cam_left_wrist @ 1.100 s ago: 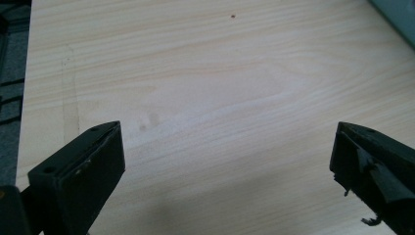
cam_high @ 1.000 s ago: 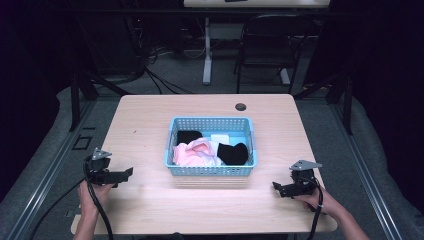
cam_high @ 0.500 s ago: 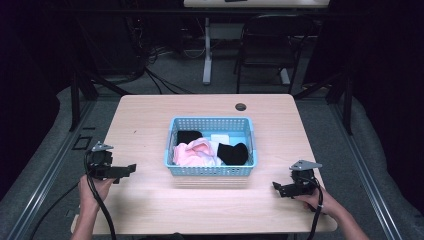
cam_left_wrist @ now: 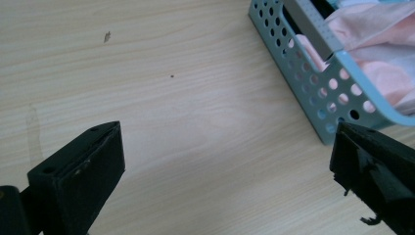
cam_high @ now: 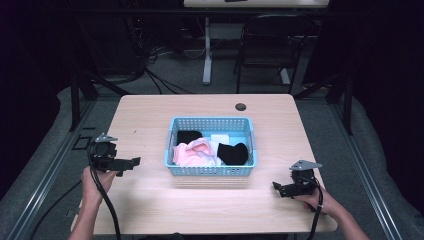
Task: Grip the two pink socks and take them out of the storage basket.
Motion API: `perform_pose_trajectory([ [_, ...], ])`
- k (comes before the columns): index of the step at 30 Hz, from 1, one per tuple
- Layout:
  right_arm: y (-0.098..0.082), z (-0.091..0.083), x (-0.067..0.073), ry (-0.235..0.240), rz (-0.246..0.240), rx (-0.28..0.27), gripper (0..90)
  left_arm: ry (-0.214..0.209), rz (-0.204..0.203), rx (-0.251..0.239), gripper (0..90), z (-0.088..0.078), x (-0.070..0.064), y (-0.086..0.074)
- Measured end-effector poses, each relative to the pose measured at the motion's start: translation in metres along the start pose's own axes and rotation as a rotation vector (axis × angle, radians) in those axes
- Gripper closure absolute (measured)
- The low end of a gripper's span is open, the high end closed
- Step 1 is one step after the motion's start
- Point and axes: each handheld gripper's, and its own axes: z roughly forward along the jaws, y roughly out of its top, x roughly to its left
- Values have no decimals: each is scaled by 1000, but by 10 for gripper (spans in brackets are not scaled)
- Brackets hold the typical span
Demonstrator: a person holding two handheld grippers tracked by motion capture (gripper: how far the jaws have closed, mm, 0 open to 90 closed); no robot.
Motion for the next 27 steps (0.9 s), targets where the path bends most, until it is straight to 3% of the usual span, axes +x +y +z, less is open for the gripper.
perform_pose_trajectory([
  [15,0,0,0,1,-1,1,0,-34,42,-4,0,3,-24,36],
  [27,0,0,0,1,-1,1,0,-54,85,31,0,15,-45,63],
])
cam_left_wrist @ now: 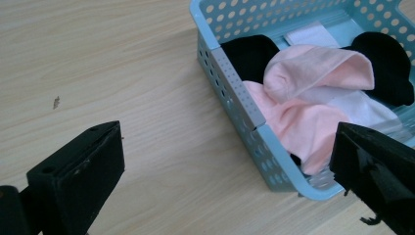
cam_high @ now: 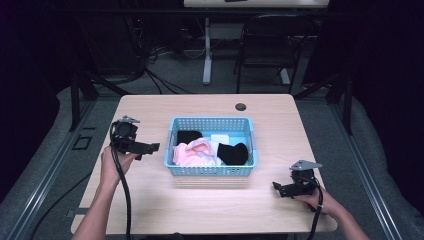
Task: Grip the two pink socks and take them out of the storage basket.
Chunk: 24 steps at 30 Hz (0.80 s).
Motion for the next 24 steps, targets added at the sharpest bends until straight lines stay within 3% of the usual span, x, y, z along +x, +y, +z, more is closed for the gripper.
perform_pose_trajectory([
  [11,0,0,0,0,0,0,0,-38,43,35,0,22,-24,30],
  [24,0,0,0,0,0,0,0,-90,82,84,0,59,-56,51],
])
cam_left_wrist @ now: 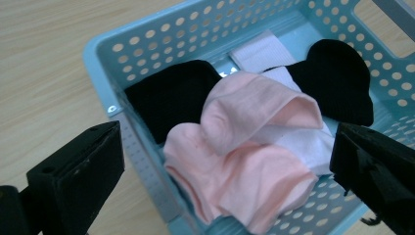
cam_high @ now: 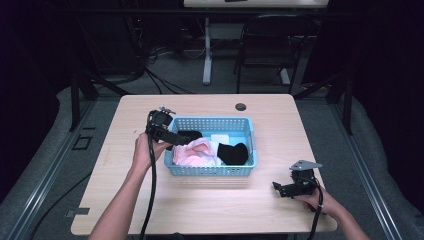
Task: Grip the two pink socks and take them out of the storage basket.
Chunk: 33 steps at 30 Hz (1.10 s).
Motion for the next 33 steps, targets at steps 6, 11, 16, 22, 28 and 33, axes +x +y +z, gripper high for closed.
perform_pose_trajectory([
  [6,0,0,0,1,-1,1,0,-17,18,30,0,21,-13,8],
  [11,0,0,0,2,-2,1,0,-37,33,53,0,37,-25,12],
  [16,0,0,0,2,-2,1,0,-50,40,83,0,52,-34,14],
  [22,0,0,0,4,-4,2,0,-57,26,130,0,69,-36,15],
  [28,0,0,0,3,-4,2,0,-33,33,168,51,80,-41,16],
  [33,0,0,0,3,-4,2,0,-16,42,183,177,87,-45,15],
])
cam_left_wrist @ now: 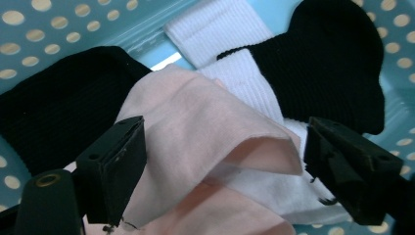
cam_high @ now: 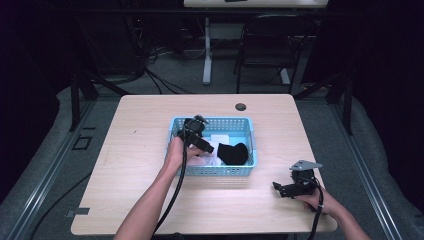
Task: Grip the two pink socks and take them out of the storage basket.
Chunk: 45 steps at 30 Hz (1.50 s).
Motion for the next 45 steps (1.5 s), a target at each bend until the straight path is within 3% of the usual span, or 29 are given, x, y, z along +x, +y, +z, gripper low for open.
perform_pose_trajectory([
  [7,0,0,0,1,5,-4,0,3,-12,16,406,2,3,-2],
  [11,-1,0,0,0,3,-7,0,1,-14,27,581,1,4,-3],
  [18,-1,0,0,0,3,-7,0,10,5,4,855,-5,7,-6],
  [26,-1,0,0,0,3,-7,0,-8,11,-9,865,-25,15,-11],
  [45,-1,0,0,0,4,-9,0,5,42,-114,866,-103,21,-1],
])
